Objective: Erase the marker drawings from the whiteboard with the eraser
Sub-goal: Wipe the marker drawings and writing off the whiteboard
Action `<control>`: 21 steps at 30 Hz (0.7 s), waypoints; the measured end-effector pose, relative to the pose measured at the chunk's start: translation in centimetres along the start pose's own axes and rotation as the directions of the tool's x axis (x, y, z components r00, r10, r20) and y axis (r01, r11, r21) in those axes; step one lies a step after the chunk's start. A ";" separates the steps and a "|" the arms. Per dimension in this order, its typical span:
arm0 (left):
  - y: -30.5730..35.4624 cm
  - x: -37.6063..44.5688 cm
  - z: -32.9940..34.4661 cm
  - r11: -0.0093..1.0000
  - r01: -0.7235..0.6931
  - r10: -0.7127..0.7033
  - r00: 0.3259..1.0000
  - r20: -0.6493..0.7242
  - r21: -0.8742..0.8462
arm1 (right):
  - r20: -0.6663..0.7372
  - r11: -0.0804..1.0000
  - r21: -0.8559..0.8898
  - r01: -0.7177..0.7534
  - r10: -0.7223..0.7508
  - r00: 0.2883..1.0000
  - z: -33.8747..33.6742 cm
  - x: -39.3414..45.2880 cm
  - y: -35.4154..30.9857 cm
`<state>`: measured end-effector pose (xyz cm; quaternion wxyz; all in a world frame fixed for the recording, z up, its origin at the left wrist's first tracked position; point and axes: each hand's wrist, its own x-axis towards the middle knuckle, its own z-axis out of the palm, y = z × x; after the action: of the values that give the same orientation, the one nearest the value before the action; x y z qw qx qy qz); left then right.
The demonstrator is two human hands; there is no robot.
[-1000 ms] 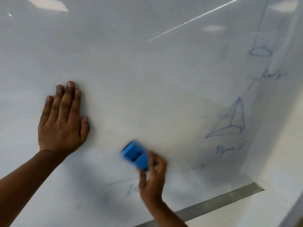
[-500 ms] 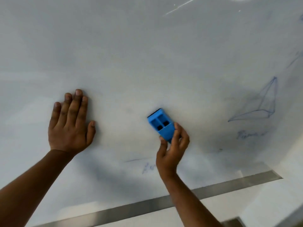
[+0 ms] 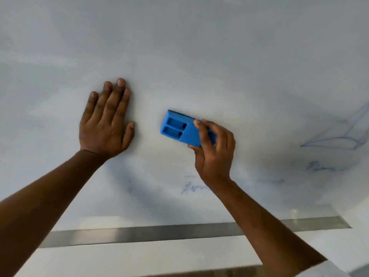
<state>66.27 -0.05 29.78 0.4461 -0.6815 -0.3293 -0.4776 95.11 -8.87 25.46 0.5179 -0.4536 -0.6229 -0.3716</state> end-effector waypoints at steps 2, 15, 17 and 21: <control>0.0 -0.1 -0.1 1.000 0.003 -0.003 1.000 0.004 -0.003 | 0.044 0.999 -0.005 0.037 -0.037 0.998 0.7 -4.6 -1.0; -0.2 -0.4 0.5 1.000 -0.010 0.010 1.000 -0.020 -0.001 | 0.158 0.992 0.051 0.116 -0.123 0.980 1.0 -3.2 -2.9; -0.1 -0.4 0.5 1.000 -0.007 0.007 1.000 -0.021 -0.011 | 0.103 0.999 0.038 0.019 -0.023 0.994 1.9 -1.8 -3.7; -0.2 -0.4 0.4 1.000 -0.015 0.015 1.000 -0.006 -0.021 | 0.354 0.924 0.127 0.362 -0.383 0.853 3.2 -11.0 -6.6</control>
<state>66.08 0.41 29.37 0.4436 -0.6870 -0.3179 -0.4797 88.40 -9.98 14.14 0.3209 -0.3721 -0.7956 -0.3544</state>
